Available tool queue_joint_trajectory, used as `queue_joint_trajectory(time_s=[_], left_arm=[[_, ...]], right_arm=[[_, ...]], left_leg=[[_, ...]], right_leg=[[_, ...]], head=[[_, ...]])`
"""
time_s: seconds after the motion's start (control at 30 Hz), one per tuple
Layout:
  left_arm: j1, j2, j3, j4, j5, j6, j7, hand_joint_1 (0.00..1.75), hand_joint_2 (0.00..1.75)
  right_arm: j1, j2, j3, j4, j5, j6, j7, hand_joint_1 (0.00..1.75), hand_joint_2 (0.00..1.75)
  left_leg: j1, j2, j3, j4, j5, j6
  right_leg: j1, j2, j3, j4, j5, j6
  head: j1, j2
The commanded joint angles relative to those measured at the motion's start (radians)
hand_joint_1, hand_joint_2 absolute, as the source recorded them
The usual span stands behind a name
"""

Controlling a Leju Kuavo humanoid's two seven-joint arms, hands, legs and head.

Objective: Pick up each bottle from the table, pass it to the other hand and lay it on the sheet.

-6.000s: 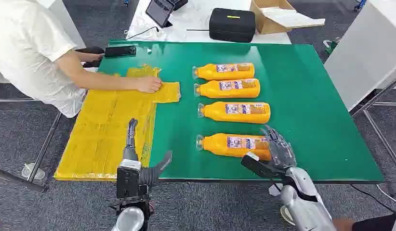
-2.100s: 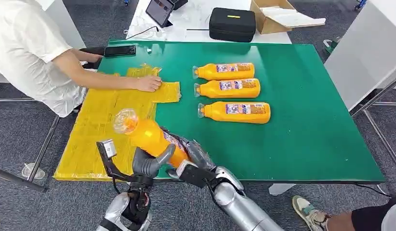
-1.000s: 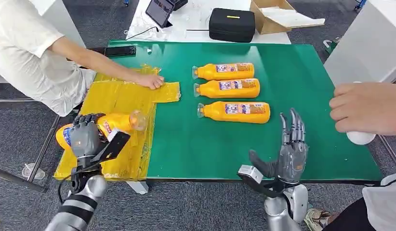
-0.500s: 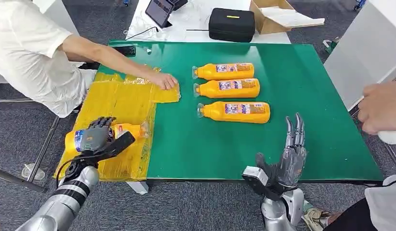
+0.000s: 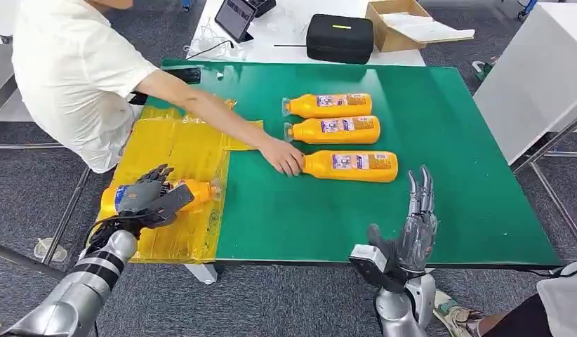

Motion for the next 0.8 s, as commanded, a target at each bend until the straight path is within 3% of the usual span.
queue_joint_trajectory(time_s=[0.03, 0.13, 0.27, 0.37, 0.4, 0.47, 0.6, 0.63, 0.7, 0.8], left_arm=[[0.033, 0.030, -0.075, -0.053, 0.027, -0.036, -0.060, 0.00, 1.75], [0.128, 0.032, -0.129, -0.282, 0.090, 0.006, -0.087, 0.00, 1.75], [0.250, 0.074, -0.243, -0.548, 0.153, 0.021, -0.049, 0.00, 1.75], [0.338, 0.084, -0.279, -0.662, 0.169, 0.097, -0.065, 0.00, 1.75], [0.360, 0.084, -0.282, -0.690, 0.167, 0.125, -0.078, 0.00, 1.75], [0.419, 0.071, -0.297, -0.787, 0.172, 0.188, -0.089, 0.00, 1.75], [0.447, 0.061, -0.296, -0.827, 0.181, 0.200, -0.078, 0.00, 1.75], [0.475, 0.042, -0.275, -0.858, 0.219, 0.217, -0.096, 0.00, 1.75], [0.515, 0.021, -0.264, -0.912, 0.236, 0.241, -0.096, 0.00, 1.75], [0.536, 0.007, -0.262, -0.952, 0.247, 0.248, -0.082, 0.00, 1.75]], right_arm=[[-0.037, -0.040, 0.027, 0.098, -0.007, 0.002, -0.001, 0.00, 1.75], [-0.013, -0.029, -0.011, 0.073, 0.072, 0.002, -0.001, 0.00, 1.75], [-0.012, -0.018, -0.113, 0.108, 0.351, 0.002, -0.001, 0.00, 1.75], [-0.071, -0.024, -0.237, 0.205, 0.542, 0.002, 0.007, 0.00, 1.75], [-0.085, -0.029, -0.256, 0.227, 0.546, 0.002, 0.011, 0.00, 1.75], [-0.123, -0.090, -0.234, 0.307, 0.608, 0.002, 0.109, 0.00, 1.75], [-0.130, -0.115, -0.211, 0.340, 0.606, 0.002, 0.152, 0.00, 1.75], [-0.128, -0.148, -0.162, 0.384, 0.647, 0.002, 0.239, 0.00, 1.75], [-0.142, -0.202, -0.092, 0.479, 0.611, 0.002, 0.313, 0.00, 1.75], [-0.143, -0.230, -0.059, 0.502, 0.584, 0.002, 0.338, 0.00, 1.75]], left_leg=[[0.000, 0.002, 0.002, -0.001, 0.000, 0.001], [0.000, 0.001, 0.003, -0.001, 0.000, 0.002], [0.000, 0.002, 0.005, -0.001, -0.002, 0.002], [0.000, 0.004, 0.004, -0.001, -0.003, 0.002], [0.000, 0.002, -0.001, -0.001, 0.000, 0.001], [0.000, 0.004, 0.003, -0.001, -0.003, 0.002], [0.000, 0.005, 0.002, 0.000, -0.004, 0.001], [0.000, 0.002, 0.001, 0.000, -0.004, 0.001], [0.000, 0.005, -0.001, -0.001, -0.003, 0.001], [0.001, 0.003, -0.002, 0.000, -0.003, 0.001]], right_leg=[[0.000, 0.001, 0.002, -0.001, 0.000, -0.001], [0.000, 0.000, 0.003, -0.001, 0.000, -0.001], [0.001, -0.001, 0.006, -0.002, -0.002, -0.002], [0.001, 0.001, 0.003, -0.002, -0.002, -0.002], [0.000, 0.000, -0.001, -0.001, 0.000, -0.001], [0.001, 0.001, 0.002, -0.002, -0.002, -0.001], [0.001, 0.002, 0.001, -0.002, -0.002, -0.001], [0.001, -0.001, 0.001, -0.002, -0.002, -0.001], [0.001, 0.003, -0.001, -0.003, -0.001, -0.001], [0.001, 0.001, -0.002, -0.002, -0.001, -0.001]], head=[[0.000, 0.000], [0.000, 0.000], [0.000, 0.000], [0.000, 0.000], [0.000, 0.000], [0.000, 0.000], [0.000, 0.000], [0.000, 0.000], [-0.001, 0.000], [0.000, 0.000]])
